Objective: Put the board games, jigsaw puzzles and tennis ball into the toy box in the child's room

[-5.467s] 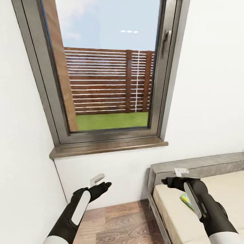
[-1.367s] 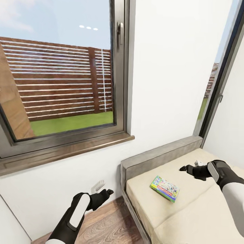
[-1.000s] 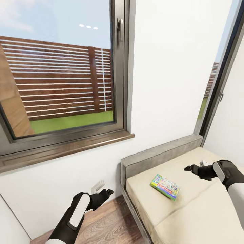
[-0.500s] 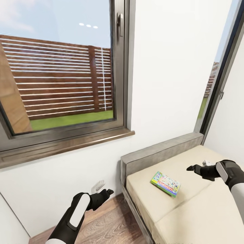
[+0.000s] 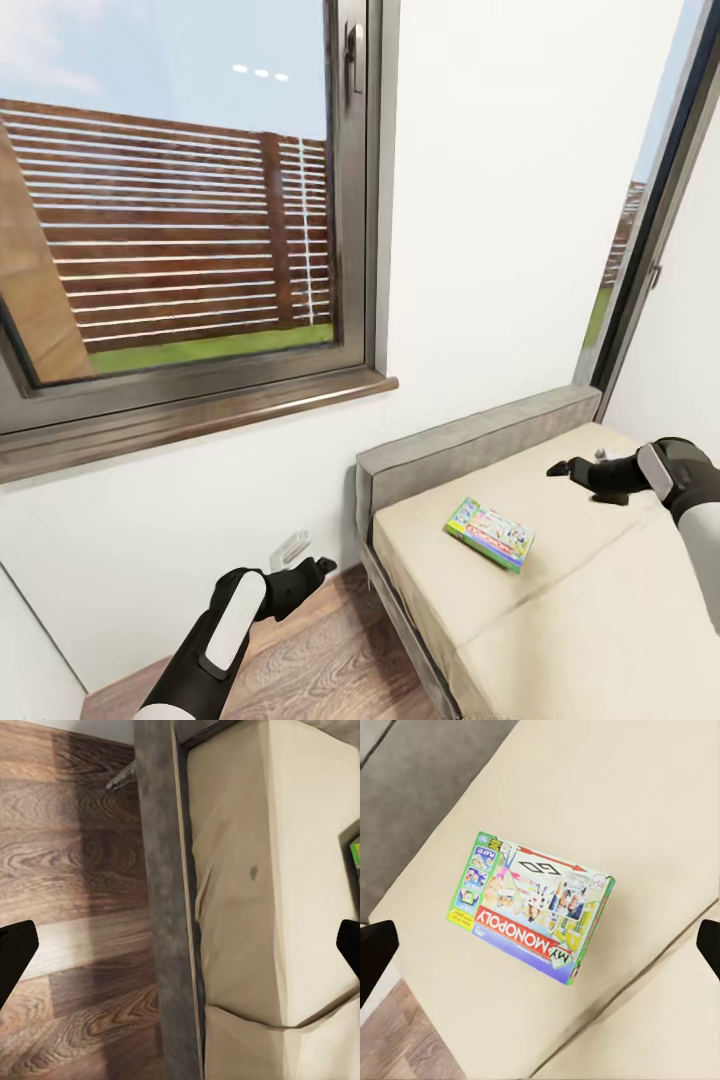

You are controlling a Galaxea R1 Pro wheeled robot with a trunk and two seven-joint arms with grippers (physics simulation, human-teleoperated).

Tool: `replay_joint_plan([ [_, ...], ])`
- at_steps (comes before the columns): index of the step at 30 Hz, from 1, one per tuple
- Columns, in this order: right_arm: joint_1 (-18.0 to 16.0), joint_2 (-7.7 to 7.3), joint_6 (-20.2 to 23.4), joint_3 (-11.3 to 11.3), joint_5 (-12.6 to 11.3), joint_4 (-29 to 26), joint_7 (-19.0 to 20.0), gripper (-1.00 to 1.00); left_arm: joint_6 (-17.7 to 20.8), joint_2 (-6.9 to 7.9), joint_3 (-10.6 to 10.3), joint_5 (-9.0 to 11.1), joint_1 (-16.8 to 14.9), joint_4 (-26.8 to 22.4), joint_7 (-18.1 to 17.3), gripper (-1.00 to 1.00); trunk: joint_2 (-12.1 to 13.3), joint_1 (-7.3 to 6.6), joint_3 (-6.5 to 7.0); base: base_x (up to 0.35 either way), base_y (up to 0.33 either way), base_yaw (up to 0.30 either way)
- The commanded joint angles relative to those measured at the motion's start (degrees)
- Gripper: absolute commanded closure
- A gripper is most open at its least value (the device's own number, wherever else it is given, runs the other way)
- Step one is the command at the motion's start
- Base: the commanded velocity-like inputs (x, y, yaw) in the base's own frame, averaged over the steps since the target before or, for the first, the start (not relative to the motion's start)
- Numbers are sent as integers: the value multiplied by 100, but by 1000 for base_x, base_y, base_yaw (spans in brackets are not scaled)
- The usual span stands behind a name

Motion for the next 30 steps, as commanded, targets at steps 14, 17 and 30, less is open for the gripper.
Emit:
replay_joint_plan([
  [14, -908, -6, 421, -13, 30, 307, -9, -100, 30, 2, 14, 85, -6, -9, 45, -100, -566, 308, -259, 0, 0, 0],
  [17, -945, -4, 421, -9, 29, 322, -9, -100, 31, 7, 23, 140, -6, -9, 46, -100, -686, 374, -312, 0, 0, 0],
  [30, -984, -19, 421, -16, -5, 366, 65, -100, 32, 14, 32, 374, -7, -9, 86, -100, -1208, 659, -546, 0, 0, 0],
])
